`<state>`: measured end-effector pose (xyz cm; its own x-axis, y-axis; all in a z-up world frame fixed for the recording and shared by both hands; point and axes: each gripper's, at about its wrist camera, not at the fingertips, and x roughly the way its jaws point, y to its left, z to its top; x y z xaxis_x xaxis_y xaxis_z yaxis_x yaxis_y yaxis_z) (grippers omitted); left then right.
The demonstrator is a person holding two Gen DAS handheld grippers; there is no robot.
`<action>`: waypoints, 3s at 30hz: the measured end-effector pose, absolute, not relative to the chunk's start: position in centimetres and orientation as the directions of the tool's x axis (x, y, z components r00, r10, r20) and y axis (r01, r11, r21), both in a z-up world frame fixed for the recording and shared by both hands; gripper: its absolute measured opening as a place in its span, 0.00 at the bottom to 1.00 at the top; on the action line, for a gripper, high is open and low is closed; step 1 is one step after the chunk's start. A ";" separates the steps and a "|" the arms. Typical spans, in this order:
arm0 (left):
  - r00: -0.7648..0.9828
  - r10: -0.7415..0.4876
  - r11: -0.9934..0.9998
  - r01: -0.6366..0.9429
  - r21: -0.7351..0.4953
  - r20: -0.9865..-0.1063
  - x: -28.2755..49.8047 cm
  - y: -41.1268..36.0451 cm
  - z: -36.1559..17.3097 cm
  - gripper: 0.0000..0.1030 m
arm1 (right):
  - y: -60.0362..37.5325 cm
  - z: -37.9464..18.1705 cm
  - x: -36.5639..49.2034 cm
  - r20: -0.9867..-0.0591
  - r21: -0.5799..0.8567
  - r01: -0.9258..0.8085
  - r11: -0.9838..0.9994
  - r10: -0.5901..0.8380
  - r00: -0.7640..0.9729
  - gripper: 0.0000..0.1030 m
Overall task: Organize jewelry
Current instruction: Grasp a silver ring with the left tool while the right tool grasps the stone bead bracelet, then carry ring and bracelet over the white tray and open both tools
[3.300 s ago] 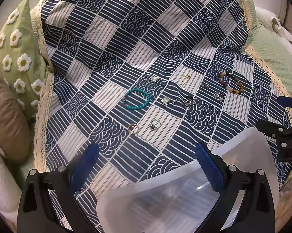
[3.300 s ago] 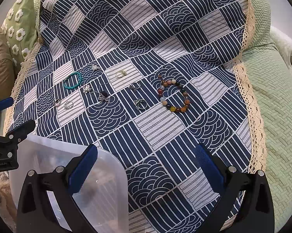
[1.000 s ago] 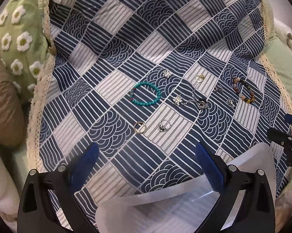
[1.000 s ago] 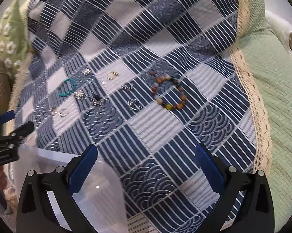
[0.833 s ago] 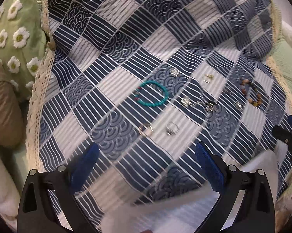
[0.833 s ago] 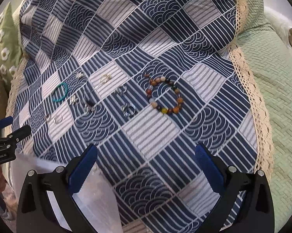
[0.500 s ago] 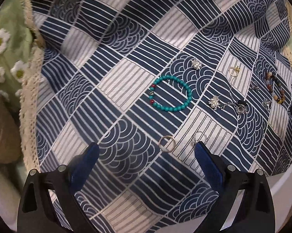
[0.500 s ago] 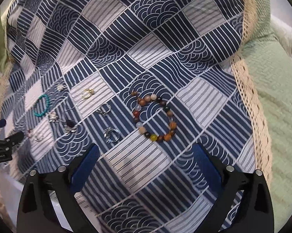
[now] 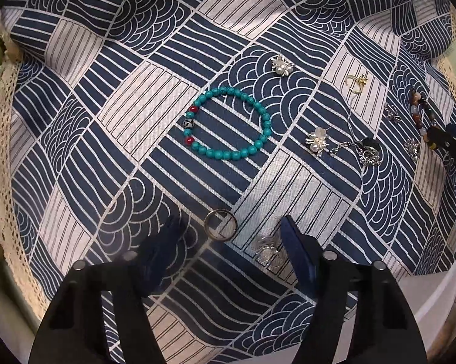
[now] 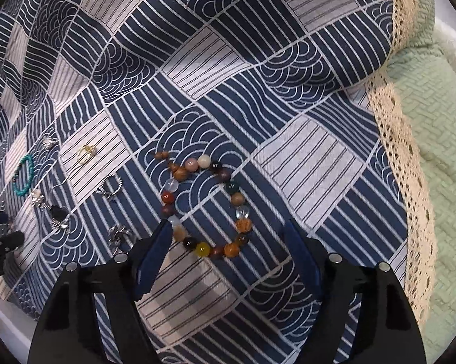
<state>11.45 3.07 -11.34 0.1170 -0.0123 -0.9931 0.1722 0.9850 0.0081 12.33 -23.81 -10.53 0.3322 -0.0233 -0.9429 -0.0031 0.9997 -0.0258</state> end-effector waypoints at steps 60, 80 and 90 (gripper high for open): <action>0.346 -0.294 0.951 0.197 -0.237 -0.891 -1.1 4.3 2.6 0.20 | -19.9 7.4 -3.2 -0.722 0.134 -0.333 0.933 0.322 0.613 0.11; 0.079 -0.100 0.876 0.480 -0.050 -0.992 -12.9 -0.3 -9.0 0.20 | -11.3 -5.4 -13.5 -0.941 0.115 -0.625 0.772 0.286 0.179 0.11; 0.099 -0.074 0.863 0.504 -0.014 -0.992 -13.6 -0.7 -9.1 0.21 | -10.8 -6.5 -13.6 -0.956 0.074 -0.649 0.757 0.239 0.169 0.12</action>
